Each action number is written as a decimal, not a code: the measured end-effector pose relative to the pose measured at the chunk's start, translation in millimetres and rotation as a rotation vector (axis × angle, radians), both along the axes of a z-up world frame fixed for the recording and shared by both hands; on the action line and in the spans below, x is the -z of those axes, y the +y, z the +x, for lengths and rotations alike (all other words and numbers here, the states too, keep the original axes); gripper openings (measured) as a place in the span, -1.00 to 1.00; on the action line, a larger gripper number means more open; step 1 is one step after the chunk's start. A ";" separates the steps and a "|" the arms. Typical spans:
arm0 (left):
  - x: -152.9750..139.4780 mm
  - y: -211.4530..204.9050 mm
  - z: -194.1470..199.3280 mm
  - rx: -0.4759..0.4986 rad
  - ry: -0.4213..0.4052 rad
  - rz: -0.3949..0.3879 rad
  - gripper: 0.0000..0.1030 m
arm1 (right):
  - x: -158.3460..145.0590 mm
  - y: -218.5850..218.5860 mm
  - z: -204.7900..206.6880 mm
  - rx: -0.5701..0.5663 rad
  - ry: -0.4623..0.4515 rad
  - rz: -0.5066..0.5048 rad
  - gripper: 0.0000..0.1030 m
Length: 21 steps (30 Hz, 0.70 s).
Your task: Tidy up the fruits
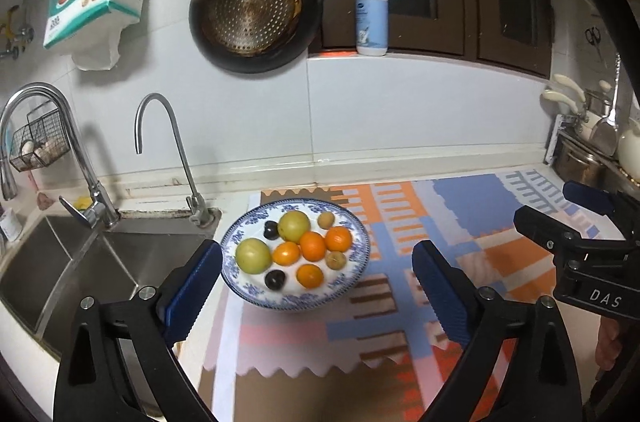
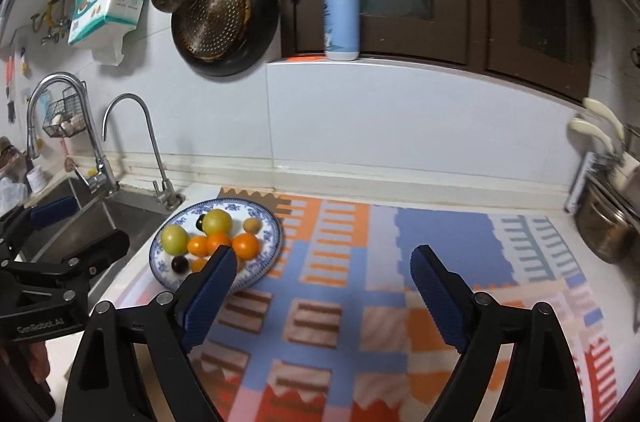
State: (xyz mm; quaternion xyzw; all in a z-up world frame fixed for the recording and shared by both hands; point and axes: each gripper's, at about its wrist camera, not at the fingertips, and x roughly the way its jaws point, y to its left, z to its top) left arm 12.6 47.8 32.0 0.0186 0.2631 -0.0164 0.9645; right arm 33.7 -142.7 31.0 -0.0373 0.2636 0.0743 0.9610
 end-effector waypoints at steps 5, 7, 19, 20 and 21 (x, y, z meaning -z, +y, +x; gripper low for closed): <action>-4.7 -14.6 -30.6 0.011 -0.008 -0.002 0.97 | -4.7 -16.7 -34.4 0.023 -0.002 0.013 0.73; -6.4 -19.6 -43.6 0.012 -0.015 0.003 0.98 | -5.3 -22.5 -46.3 0.027 -0.002 0.011 0.73; -12.5 -35.9 -102.9 0.003 -0.013 0.000 0.99 | -8.7 -42.3 -113.9 0.034 -0.002 0.042 0.77; -13.3 -37.1 -106.9 0.003 -0.016 0.001 0.99 | -9.1 -43.0 -118.3 0.033 -0.002 0.047 0.77; -14.2 -38.4 -111.1 0.003 -0.019 0.001 0.99 | -9.4 -43.6 -122.1 0.033 -0.003 0.049 0.77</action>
